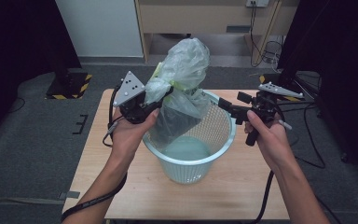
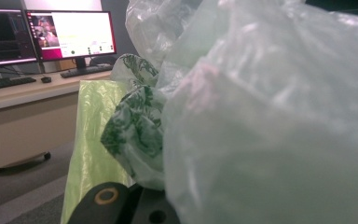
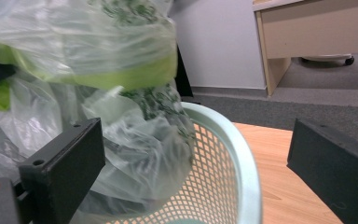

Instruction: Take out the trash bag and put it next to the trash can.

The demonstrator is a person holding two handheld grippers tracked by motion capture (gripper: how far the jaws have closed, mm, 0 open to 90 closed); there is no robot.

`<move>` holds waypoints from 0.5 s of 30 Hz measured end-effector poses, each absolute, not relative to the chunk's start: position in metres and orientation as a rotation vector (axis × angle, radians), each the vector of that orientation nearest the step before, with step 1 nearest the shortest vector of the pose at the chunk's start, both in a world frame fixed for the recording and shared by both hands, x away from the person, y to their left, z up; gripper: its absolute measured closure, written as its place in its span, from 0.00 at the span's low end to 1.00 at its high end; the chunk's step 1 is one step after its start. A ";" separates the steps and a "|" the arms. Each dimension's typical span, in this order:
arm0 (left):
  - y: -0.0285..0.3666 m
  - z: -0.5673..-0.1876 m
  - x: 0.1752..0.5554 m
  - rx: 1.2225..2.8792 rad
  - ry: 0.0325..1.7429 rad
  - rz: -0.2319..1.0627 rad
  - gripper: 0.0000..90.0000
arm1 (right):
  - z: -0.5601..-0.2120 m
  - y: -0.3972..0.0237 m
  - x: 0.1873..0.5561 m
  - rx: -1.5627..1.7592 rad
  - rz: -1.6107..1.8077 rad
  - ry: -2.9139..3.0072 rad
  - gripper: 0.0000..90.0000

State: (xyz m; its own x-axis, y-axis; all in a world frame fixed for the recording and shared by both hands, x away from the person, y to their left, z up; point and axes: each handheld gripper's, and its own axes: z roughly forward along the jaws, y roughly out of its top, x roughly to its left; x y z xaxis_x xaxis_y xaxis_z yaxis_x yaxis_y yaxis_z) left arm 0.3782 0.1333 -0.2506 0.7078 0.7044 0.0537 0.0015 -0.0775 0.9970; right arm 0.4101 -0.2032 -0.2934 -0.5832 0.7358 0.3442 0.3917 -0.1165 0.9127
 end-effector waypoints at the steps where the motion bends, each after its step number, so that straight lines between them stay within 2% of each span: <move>1: 0.134 -0.249 0.378 1.554 0.596 0.647 0.96 | -0.294 -0.205 0.410 1.257 1.759 1.869 0.05; 15: 0.150 -0.235 0.376 1.533 0.602 0.693 0.96 | -0.303 -0.216 0.414 1.299 1.745 1.839 0.05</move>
State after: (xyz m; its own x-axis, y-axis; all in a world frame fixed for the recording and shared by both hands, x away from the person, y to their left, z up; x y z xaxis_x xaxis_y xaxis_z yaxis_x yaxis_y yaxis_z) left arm 0.3762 0.1495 -0.2352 0.6793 0.7301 0.0748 -0.0277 -0.0763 0.9967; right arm 0.4145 -0.2158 -0.3028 -0.5506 0.7530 0.3604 0.3993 -0.1416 0.9058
